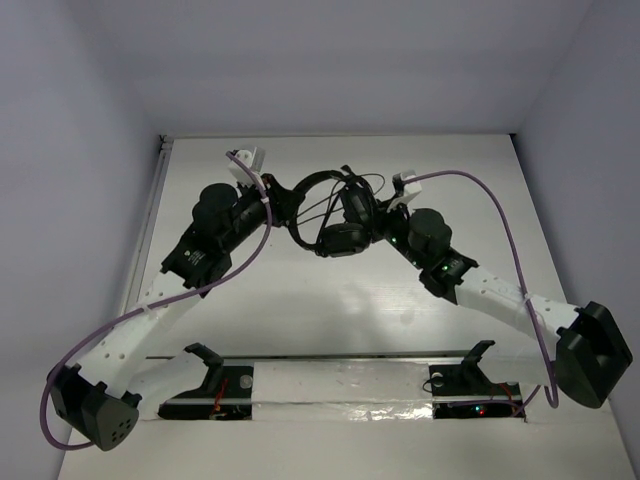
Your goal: Wrap the headphones
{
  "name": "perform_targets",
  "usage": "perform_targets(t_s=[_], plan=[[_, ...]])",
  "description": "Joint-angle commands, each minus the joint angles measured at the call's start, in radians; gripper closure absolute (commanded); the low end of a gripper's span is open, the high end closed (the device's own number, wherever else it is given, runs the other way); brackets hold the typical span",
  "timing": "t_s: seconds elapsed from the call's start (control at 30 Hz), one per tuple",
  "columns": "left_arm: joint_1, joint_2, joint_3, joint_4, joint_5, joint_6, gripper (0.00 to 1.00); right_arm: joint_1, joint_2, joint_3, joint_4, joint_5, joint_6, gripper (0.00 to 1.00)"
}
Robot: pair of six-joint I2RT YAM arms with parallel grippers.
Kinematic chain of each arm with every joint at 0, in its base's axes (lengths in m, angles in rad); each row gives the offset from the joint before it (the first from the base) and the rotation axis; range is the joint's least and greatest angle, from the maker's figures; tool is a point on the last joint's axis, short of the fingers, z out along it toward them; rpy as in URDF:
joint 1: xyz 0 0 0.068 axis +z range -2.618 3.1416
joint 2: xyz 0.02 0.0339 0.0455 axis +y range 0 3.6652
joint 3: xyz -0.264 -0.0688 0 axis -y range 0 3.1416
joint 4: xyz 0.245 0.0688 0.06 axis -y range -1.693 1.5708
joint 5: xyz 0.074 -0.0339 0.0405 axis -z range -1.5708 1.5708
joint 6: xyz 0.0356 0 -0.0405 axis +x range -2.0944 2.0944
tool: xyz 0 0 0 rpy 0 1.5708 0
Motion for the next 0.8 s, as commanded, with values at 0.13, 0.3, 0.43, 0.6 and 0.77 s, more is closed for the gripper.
perform_targets(t_s=[0.13,0.3,0.43,0.6,0.77], plan=[[0.003,-0.041,0.010,0.168,-0.126,-0.127,1.00,-0.004,-0.070,-0.057,0.069,0.006,0.086,0.42],[0.003,-0.023,0.032,0.151,-0.201,-0.153,1.00,-0.004,-0.056,-0.110,0.081,-0.039,0.112,0.40],[0.003,0.005,0.052,0.145,-0.236,-0.169,1.00,-0.004,-0.061,-0.129,0.057,-0.037,0.123,0.37],[0.003,0.036,0.073,0.145,-0.310,-0.195,1.00,-0.004,-0.085,-0.178,0.071,-0.059,0.160,0.28],[0.003,0.086,0.056,0.186,-0.298,-0.221,1.00,-0.004,-0.090,-0.172,0.075,-0.156,0.163,0.17]])
